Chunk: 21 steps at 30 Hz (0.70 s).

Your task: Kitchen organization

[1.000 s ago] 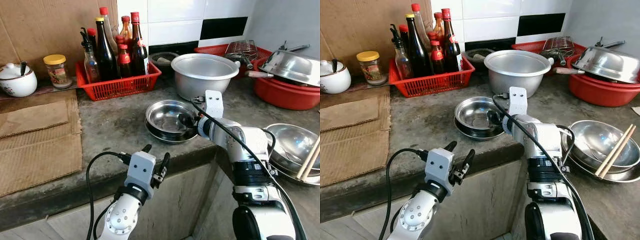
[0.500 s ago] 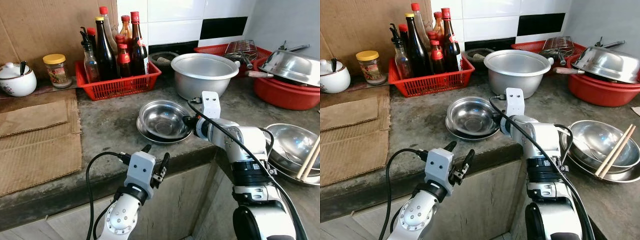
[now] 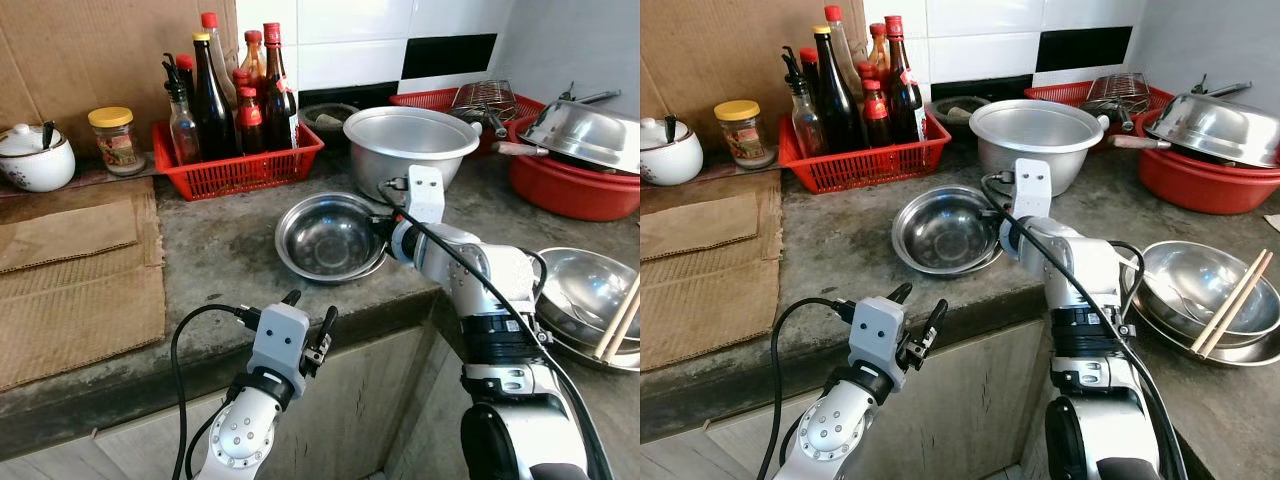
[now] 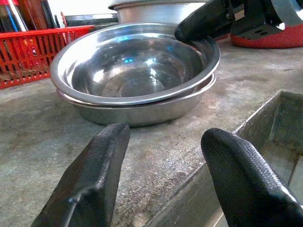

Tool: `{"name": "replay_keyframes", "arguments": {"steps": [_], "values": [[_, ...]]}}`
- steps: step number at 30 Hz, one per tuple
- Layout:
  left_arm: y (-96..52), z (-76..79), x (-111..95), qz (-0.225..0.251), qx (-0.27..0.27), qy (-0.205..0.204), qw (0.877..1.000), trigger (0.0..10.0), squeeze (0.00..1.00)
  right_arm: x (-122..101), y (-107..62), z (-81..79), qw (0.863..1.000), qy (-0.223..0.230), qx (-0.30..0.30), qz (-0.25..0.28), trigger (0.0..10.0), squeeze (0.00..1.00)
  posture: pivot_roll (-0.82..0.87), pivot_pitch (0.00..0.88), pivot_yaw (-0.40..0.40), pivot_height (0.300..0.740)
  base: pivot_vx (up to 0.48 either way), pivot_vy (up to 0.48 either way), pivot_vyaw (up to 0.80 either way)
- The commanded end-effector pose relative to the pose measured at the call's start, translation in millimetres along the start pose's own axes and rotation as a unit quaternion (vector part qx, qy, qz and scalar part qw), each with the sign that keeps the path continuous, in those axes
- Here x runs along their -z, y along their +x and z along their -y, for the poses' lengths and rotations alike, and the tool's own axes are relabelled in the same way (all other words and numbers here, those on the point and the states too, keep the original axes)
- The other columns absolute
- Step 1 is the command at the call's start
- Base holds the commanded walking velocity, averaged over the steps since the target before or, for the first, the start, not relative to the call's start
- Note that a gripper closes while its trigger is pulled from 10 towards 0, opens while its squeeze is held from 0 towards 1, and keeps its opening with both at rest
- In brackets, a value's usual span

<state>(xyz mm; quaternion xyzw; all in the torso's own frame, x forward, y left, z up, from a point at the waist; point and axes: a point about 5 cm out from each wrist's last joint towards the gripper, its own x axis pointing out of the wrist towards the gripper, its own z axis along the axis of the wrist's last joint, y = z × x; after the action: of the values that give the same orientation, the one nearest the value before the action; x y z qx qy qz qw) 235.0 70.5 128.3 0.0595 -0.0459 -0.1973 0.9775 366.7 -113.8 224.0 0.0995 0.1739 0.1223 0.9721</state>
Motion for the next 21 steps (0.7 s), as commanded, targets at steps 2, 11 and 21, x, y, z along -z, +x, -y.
{"name": "replay_keyframes", "arguments": {"steps": [2,11,21], "values": [[1.1,1.6,0,0.003,0.001,0.002,1.0,10.0,0.0,7,0.8,-7.4,1.0,-0.009,-0.016,-0.021,0.0,0.0,0.08,0.0,-0.059,0.74,0.0,0.0,0.0],[1.8,2.1,0,0.002,0.0,0.002,1.0,10.0,0.0,7,4.6,-15.1,0.999,0.004,-0.045,-0.026,10.0,1.0,0.08,0.0,-0.064,0.74,0.0,0.0,0.0],[1.3,1.3,2,-0.001,-0.003,0.004,1.0,10.0,0.0,1,6.1,-16.8,0.998,0.013,-0.049,-0.025,10.0,0.0,0.08,0.0,-0.064,0.74,0.0,0.0,0.0]]}}
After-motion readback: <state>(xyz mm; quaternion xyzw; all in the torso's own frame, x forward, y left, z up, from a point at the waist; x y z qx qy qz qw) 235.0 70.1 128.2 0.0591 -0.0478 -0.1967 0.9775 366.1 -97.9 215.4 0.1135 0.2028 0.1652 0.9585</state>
